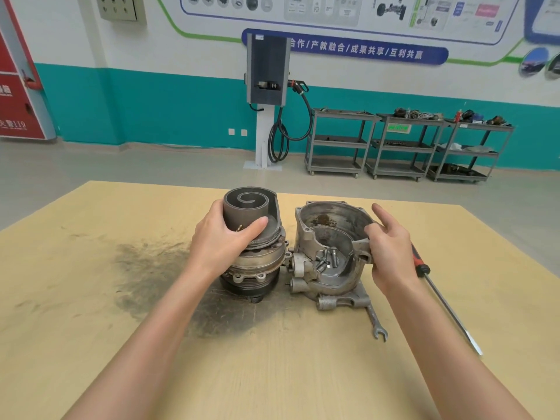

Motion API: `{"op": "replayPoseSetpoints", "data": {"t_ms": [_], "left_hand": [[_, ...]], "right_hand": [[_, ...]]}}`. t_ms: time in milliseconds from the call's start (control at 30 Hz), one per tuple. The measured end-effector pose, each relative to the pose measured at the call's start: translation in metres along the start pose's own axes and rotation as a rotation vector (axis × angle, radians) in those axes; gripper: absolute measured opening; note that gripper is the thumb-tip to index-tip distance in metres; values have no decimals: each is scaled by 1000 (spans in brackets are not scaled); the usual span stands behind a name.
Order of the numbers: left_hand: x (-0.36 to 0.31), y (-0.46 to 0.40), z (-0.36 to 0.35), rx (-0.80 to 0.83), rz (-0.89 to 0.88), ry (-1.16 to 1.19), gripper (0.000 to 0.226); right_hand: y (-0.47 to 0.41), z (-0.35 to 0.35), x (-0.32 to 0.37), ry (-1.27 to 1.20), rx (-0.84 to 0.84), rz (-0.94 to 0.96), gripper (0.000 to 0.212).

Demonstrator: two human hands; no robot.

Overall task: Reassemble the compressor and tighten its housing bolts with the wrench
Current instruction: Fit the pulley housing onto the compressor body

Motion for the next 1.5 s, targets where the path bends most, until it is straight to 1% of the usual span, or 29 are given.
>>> {"op": "replayPoseSetpoints", "data": {"t_ms": [100, 200, 267, 300, 433, 633, 733, 833, 900, 933, 1000, 1033, 1067, 1100, 1133, 1167, 1200, 1233, 1267, 1300, 1333, 1367, 1433, 1500], "left_hand": [[1, 8, 1, 15, -31, 141, 70], [11, 20, 5, -12, -68, 171, 86], [19, 27, 3, 4, -56, 177, 99], [22, 30, 1, 12, -48, 189, 102], [20, 37, -5, -6, -72, 248, 96], [21, 36, -7, -21, -111, 277, 87], [21, 34, -8, -29, -127, 283, 82], [19, 33, -6, -37, -134, 286, 69], [20, 31, -5, -36, -137, 280, 65], [21, 31, -5, -36, -143, 277, 67], [24, 32, -6, -56, -157, 276, 85], [23, 34, -3, -90, -162, 271, 94], [18, 36, 2, -145, -187, 256, 98], [5, 41, 11, -221, -265, 230, 96], [-16, 50, 21, -307, -411, 190, 90], [-42, 62, 28, -379, -600, 146, 79], [-68, 76, 29, -412, -792, 116, 69], [-89, 89, 24, -399, -942, 112, 60], [-107, 98, 14, -340, -1027, 133, 54], [-120, 101, 0, -247, -1047, 162, 49], [-129, 101, -16, -138, -1009, 181, 47], [-132, 96, -34, -30, -915, 190, 50], [-125, 78, -68, 145, -630, 203, 61], [-112, 60, -91, 207, -384, 211, 66]], "right_hand": [[0, -1, 0, -3, 1, 17, 52], [-2, 1, -2, -7, -22, 39, 53], [-4, 3, -4, -16, -30, 47, 52], [-5, 3, -5, -22, -29, 48, 51], [-5, 3, -6, -39, -17, 50, 49], [-11, -1, -10, -41, 13, 26, 45], [-16, 0, -8, -36, -18, 47, 47], [-23, 2, -5, -2, -53, 80, 52], [-25, -2, -2, 29, -64, 108, 53], [-26, -5, 0, 31, -63, 118, 53], [-26, -7, 2, 24, -72, 132, 56], [-26, -6, 3, 23, -79, 135, 56], [-25, -6, 3, 23, -85, 139, 57], [-24, -5, 4, 23, -88, 147, 57], [-23, -5, 4, 26, -90, 160, 58], [-21, -4, 5, 28, -91, 174, 59], [-19, -2, 4, 29, -95, 187, 59], [-16, 1, 3, 28, -104, 197, 60], [-12, 6, 1, 18, -116, 207, 61], [-7, 12, -1, 0, -131, 218, 61], [-2, 16, -3, -19, -146, 233, 62], [4, 21, -4, -34, -156, 256, 62], [11, 24, -4, -71, -159, 286, 61], [11, 26, -6, -104, -157, 273, 60]]}}
Point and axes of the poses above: each hand's wrist, its own y-axis away from the middle knuckle, its own z-axis out of the back of the hand, x = y × z, the point moved 10 cm from there along -y, towards the middle knuckle, and after that the axes turned 6 degrees about -z, right-handed, at the moved point
